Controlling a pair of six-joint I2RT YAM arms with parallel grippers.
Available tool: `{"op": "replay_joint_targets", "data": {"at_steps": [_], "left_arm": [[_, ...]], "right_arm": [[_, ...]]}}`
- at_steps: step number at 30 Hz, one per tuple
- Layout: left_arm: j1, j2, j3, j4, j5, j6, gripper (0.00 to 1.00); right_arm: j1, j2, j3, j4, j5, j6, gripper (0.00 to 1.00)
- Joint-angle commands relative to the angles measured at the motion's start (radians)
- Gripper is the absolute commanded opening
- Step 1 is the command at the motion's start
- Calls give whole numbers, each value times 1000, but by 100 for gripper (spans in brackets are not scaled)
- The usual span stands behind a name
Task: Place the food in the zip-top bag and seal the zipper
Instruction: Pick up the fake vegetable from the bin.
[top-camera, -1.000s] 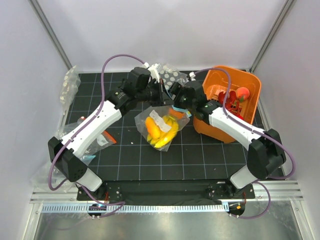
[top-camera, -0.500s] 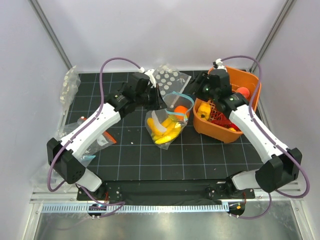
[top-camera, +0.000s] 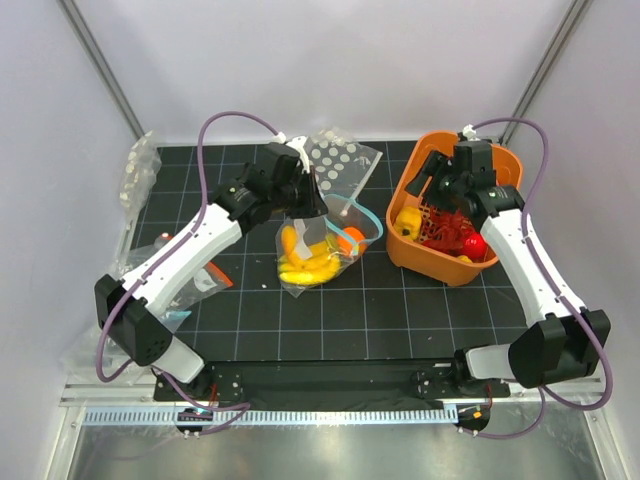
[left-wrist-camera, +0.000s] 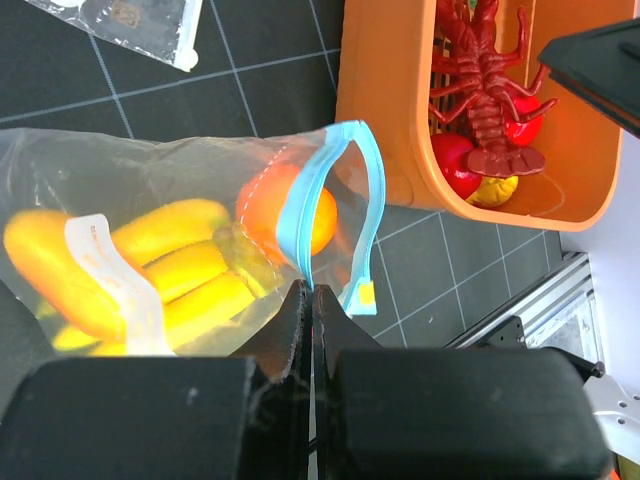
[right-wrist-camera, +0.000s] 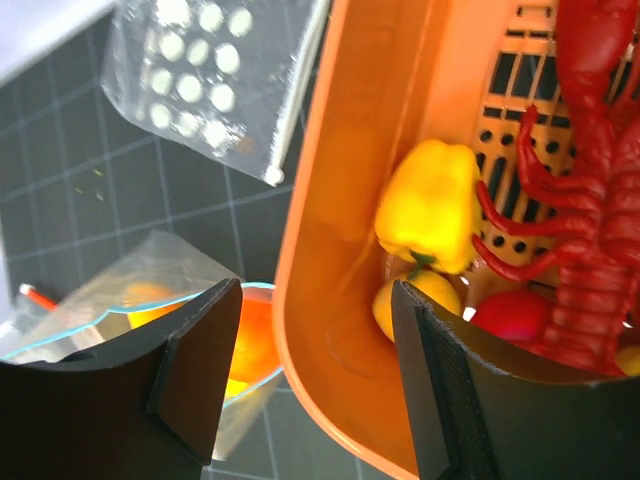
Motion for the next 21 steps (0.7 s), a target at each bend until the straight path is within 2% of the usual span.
{"op": "replay_joint_targets", "data": {"at_steps": [1, 5, 11, 16, 21], "left_arm": [[4, -21, 8, 20, 6, 4, 0], [3, -61, -27, 19, 14, 18, 0], [4, -44, -13, 36, 8, 25, 0], [3, -16, 21, 39, -11, 22, 0], [3, -53, -19, 34, 20, 36, 0]], "right_arm": [[1, -25, -1, -27, 33, -85, 70], [-3, -33, -24, -14, 108, -76, 77], [-4, -79, -10, -10, 141, -63, 100], [-7, -94, -7, -31, 130, -63, 100], [-5, -56, -28, -7, 162, -56, 98]]}}
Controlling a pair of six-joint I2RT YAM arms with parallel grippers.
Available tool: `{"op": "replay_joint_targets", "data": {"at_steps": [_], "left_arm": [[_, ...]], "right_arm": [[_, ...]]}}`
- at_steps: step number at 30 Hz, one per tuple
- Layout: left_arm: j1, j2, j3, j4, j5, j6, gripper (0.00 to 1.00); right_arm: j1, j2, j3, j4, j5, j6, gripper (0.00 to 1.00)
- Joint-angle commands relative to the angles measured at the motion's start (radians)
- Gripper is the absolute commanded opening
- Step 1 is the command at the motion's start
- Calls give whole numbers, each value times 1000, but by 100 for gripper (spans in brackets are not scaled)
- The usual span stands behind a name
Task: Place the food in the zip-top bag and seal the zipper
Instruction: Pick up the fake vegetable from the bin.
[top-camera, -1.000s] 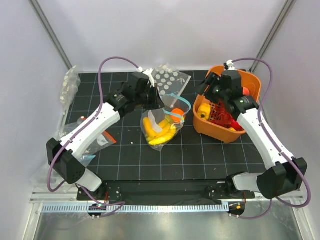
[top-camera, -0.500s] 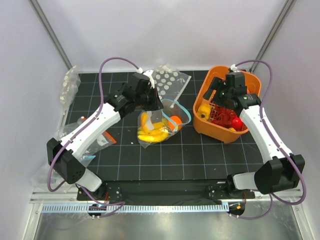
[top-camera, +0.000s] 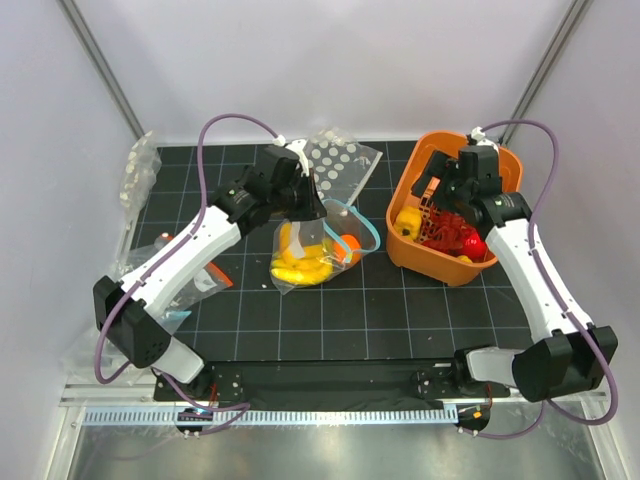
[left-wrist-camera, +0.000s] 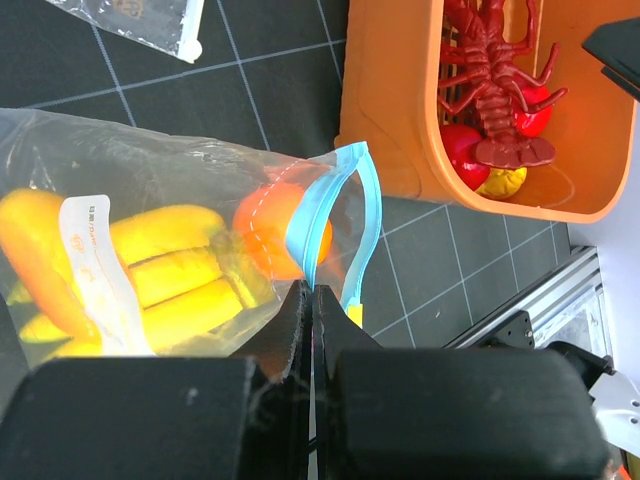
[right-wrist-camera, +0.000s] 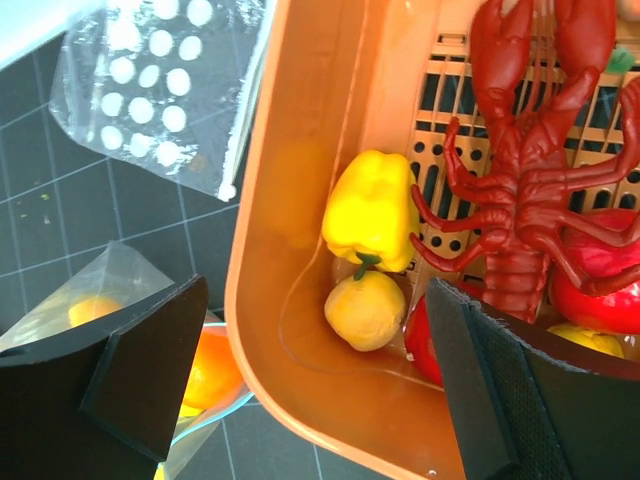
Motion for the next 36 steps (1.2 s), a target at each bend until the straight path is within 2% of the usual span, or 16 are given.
{"op": "replay_joint_targets", "data": {"at_steps": [1, 8, 15, 19, 36], "left_arm": [[1, -44, -1, 34, 28, 23, 0], [1, -38, 6, 56, 39, 54, 0], [1, -58, -17, 54, 34, 53, 0], [1, -70, -18, 53, 33, 53, 0], [-3, -69, -7, 25, 105, 5, 0]], "right_arm": [[-2, 29, 19, -4, 49, -10, 97], [-2, 120, 108, -45, 66, -33, 93], [-3, 118, 56, -29, 3, 19, 92], [-3, 139, 57, -77, 9, 17, 91], [-5, 216, 90, -118, 27, 34, 95]]}}
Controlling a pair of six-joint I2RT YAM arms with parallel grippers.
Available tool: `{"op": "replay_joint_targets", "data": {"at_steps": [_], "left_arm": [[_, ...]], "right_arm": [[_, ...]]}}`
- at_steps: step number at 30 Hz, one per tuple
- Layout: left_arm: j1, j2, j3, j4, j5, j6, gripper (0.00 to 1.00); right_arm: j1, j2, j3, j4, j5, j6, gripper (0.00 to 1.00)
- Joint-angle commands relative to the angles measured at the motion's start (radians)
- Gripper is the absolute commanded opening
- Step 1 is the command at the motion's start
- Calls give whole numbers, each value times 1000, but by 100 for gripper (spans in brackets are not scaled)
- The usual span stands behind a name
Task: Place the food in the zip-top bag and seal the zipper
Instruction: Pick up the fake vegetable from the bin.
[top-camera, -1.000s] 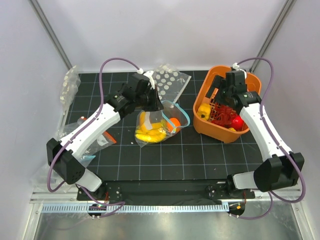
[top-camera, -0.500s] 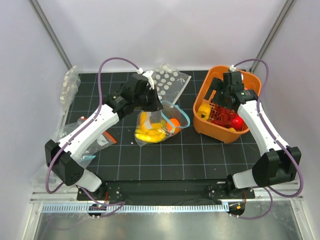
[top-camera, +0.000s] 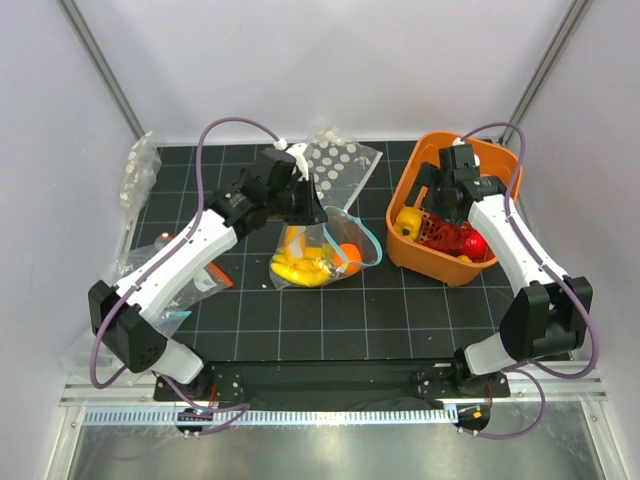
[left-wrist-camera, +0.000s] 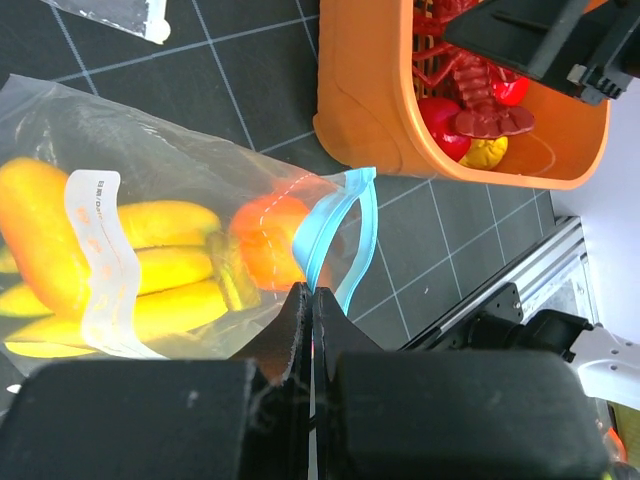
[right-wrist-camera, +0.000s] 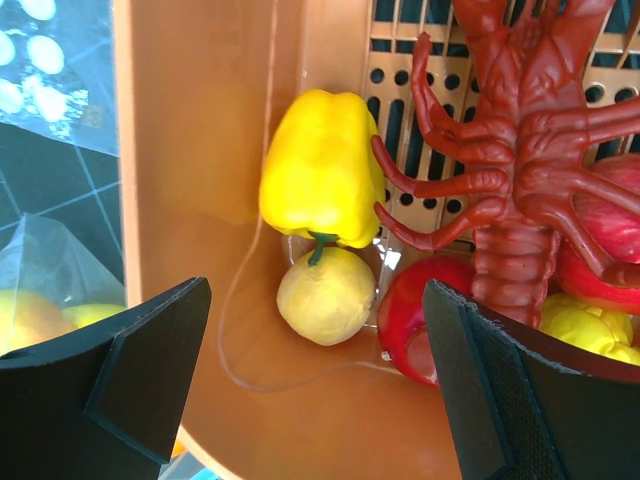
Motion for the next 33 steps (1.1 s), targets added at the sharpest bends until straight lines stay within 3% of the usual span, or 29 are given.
{"op": "replay_joint_targets", "data": {"at_steps": [1, 14, 25, 28, 33], "left_arm": [[-3, -28, 20, 27, 40, -9, 0], [-6, -19, 19, 24, 9, 18, 0], [-4, 9, 31, 25, 12, 25, 0], [-4, 15, 39, 22, 9, 34, 0], [-4, 24, 51, 19, 0, 45, 0]], "right_arm": [[-2, 9, 37, -18, 29, 10, 95], [-2, 121, -4, 39, -51, 5, 95], [-2, 290, 36, 60, -10, 34, 94], [-2, 325, 36, 63, -20, 33, 81], [-2, 307, 31, 86, -25, 19, 50]]}}
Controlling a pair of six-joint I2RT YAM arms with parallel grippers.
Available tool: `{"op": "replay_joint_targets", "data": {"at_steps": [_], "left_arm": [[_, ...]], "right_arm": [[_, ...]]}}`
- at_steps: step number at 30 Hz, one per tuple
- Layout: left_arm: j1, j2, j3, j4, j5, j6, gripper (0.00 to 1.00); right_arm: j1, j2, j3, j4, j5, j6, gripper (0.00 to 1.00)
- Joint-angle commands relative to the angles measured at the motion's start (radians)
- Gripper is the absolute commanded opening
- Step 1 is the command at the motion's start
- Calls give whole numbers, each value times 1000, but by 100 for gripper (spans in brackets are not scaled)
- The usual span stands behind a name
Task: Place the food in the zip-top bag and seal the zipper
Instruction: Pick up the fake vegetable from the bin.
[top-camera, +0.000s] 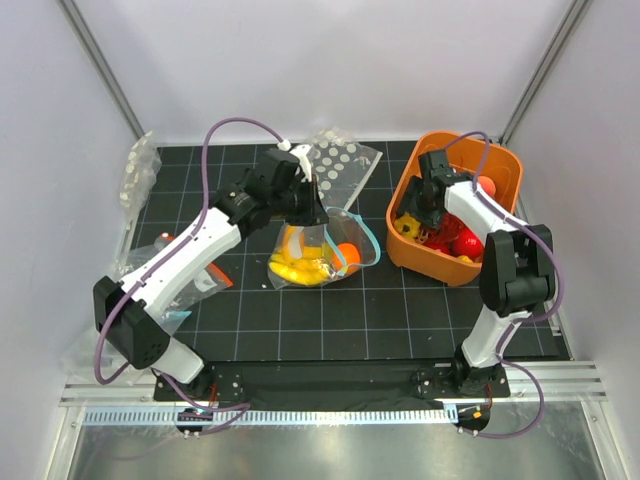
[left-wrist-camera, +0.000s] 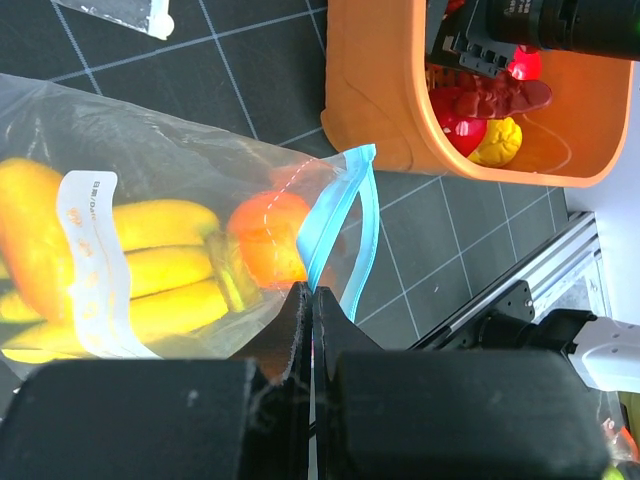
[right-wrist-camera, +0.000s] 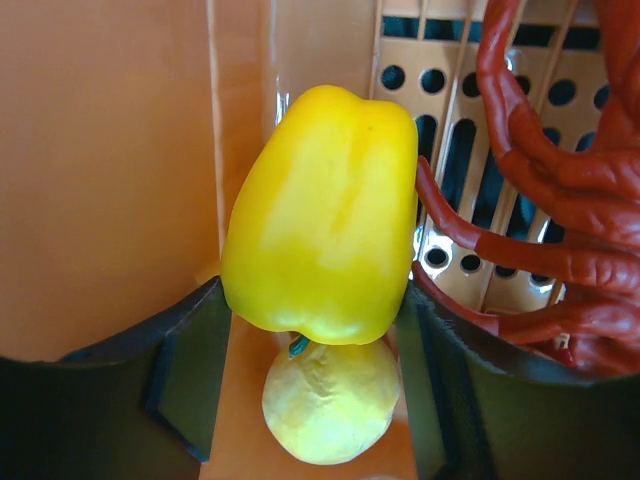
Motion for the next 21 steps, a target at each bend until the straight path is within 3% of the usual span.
{"op": "replay_joint_targets", "data": {"at_steps": [1, 2, 5, 16, 21], "left_arm": [[-3, 3, 49, 18, -3, 28, 0], [-3, 5, 49, 18, -3, 28, 0], [-3, 12, 55, 18, -1, 27, 0], [-3, 45, 82, 20, 22, 14, 0], [-3, 43, 87, 20, 17, 25, 0]], "right_arm": [[-2, -1, 12, -6, 17, -14, 45], [-2, -9, 18, -8, 15, -19, 38], [-2, -56, 34, -2, 12, -43, 31], [-1, -322, -1, 55, 35, -160, 29], [1, -440, -40, 89, -29, -175, 26]]}}
